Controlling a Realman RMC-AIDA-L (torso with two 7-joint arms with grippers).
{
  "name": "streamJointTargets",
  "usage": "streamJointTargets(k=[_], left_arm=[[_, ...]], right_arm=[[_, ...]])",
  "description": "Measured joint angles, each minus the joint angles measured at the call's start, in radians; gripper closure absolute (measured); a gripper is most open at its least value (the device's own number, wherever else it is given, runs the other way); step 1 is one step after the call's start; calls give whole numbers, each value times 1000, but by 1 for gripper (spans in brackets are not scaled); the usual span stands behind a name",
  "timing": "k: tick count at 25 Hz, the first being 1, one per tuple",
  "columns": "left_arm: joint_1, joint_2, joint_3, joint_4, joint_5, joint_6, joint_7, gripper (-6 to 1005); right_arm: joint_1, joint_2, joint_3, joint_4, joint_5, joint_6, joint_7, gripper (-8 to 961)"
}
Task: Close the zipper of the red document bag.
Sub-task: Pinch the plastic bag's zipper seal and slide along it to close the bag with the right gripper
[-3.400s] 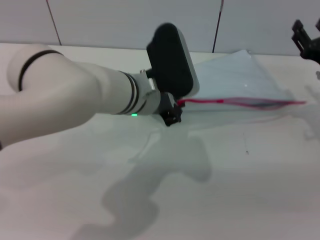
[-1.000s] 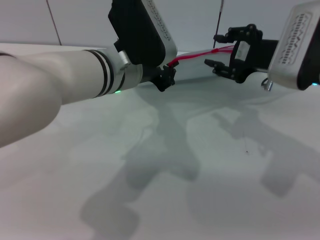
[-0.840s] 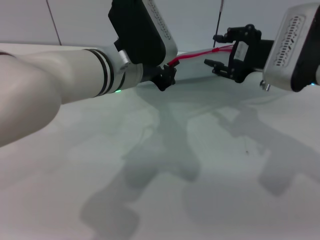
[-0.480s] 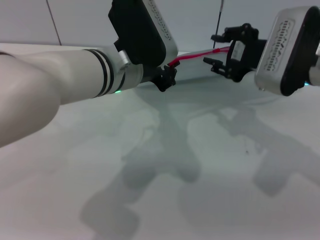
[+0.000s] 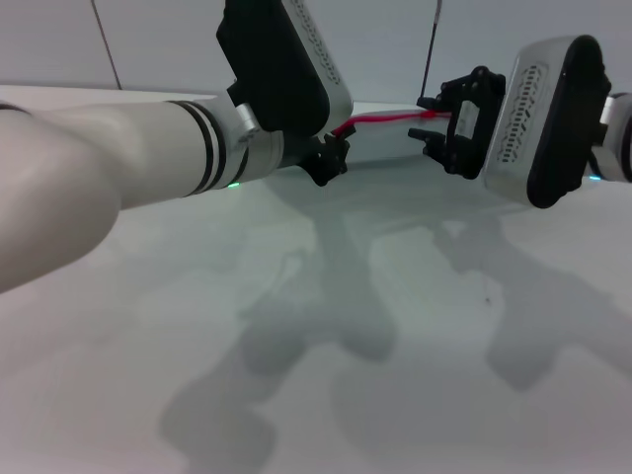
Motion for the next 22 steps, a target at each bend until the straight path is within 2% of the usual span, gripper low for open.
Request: streamJointTargets(k=[7,16,22], left_arm=[[0,1,-3,-4,1,0,0,940],[1,0,-3,1,1,0,0,940],[2,0,-3,1,1,0,0,939]], right_arm=[[-21,0,-9,-57,-2,5,5,693],[-34,0,-10,-84,-3,5,20,686],[-34,0,-10,-84,-23,-2,23,725]])
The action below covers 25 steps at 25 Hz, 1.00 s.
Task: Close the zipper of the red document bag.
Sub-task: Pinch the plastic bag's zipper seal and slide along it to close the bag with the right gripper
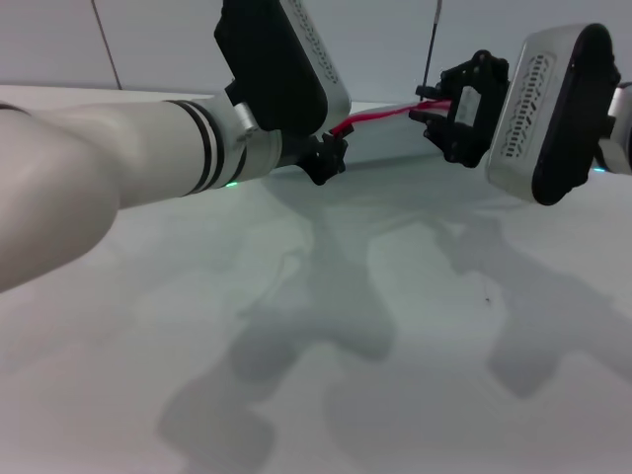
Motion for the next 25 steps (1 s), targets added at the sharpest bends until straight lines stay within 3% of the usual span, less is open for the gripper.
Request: streamJointTargets(k=[9,25], left_arm=[[0,0,-1,0,-3,0,0,939],[0,-1,2,-6,0,0,0,938]], right_arm=[[12,0,-23,0,-90,-1,81,763],[10,0,-54,-29,-94,-4,103,787]])
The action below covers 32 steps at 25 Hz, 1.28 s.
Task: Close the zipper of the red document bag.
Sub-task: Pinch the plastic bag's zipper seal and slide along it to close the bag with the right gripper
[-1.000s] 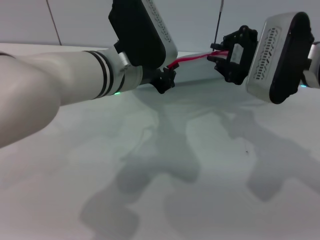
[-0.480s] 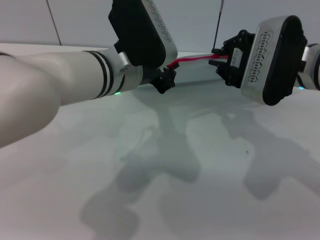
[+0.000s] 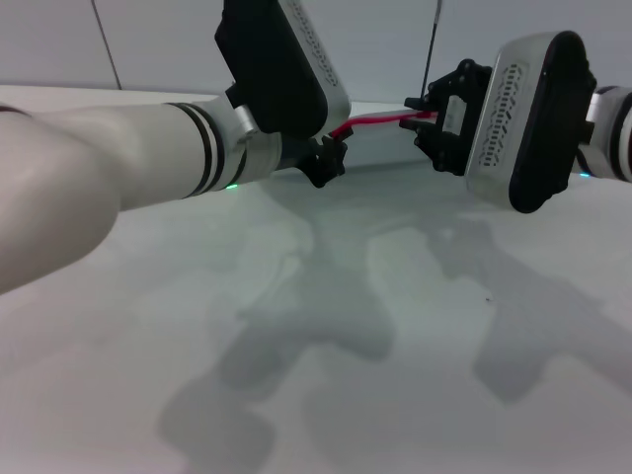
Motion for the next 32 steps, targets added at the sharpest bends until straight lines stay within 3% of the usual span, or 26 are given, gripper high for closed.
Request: streamJointTargets(k=[15,26,28,32], left_arm=[[0,0,4,-2,0,-5,0,938],[0,0,5,-2,0,-2,0,937],[0,0,5,0,-1,-1,0,937],[0,0,5,3,-1,0,0,937]], right_arm=[[-8,-1,-12,-13,-1,3,11,840],[-6,0,-9,-5,-31,10,15,824],[-6,0,-6,-5,-38,15,18,766],[-7,0,-8,-5,-62,34,30,767]])
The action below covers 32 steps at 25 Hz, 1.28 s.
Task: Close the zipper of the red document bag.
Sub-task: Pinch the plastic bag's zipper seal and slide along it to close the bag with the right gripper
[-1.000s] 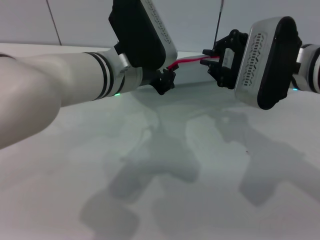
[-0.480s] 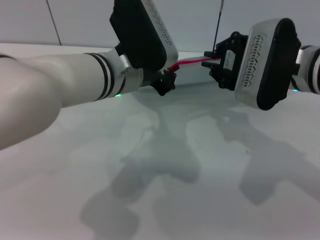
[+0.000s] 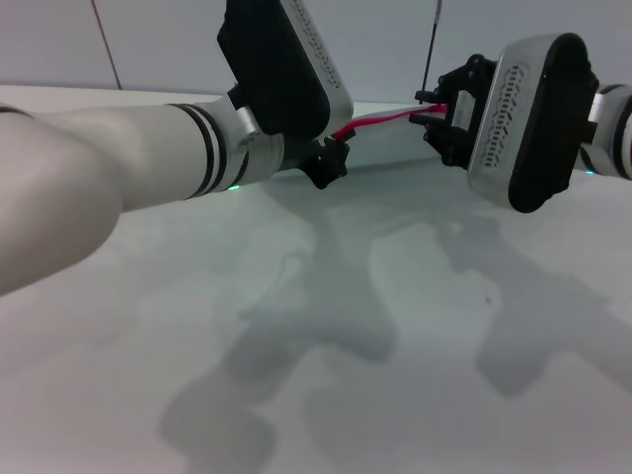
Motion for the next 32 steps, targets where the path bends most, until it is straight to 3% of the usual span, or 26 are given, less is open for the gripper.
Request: streamJointTargets(k=[24,29,32], left_arm=[[0,0,-1,3,1,-2,0,936],[0,0,-3,3,1,-3,0,935],[0,0,-4,3,1,-3,0,935]], right_arm=[[11,-1,-3,19,-42,10,46,773],[13,-1,-4,19,-42,8,46,790],[14,-2,-6,19,-42,6,46,857]])
